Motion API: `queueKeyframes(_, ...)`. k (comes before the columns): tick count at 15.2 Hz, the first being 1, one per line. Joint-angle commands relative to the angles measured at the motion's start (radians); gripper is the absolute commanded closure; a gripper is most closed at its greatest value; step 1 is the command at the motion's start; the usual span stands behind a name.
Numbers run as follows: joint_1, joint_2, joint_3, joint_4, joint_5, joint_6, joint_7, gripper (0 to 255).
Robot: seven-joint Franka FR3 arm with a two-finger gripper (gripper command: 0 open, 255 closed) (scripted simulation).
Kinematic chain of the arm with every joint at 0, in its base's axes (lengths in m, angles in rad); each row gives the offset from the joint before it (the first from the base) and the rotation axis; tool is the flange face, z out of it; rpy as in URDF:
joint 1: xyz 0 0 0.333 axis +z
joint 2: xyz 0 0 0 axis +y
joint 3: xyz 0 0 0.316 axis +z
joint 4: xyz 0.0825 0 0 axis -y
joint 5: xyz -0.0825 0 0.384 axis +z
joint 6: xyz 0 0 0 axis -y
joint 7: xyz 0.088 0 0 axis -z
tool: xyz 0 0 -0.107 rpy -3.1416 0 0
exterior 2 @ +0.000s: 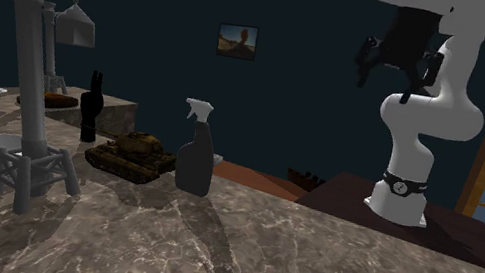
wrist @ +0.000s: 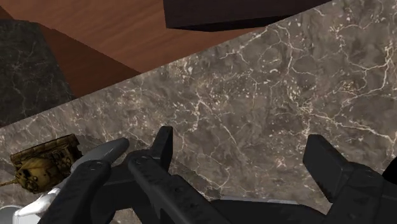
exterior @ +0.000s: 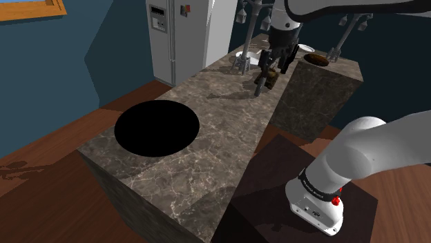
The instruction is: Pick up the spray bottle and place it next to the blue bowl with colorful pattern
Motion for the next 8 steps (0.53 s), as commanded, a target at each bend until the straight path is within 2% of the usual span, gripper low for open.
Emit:
queueKeyframes(1, -0.027, 0.053, -0.009, 0.009, -0.017, 0.064, 0.04, 0)
queueKeyframes(8, -0.115, 0.246, -0.042, 0.083, -0.074, 0.245, 0.178, 0)
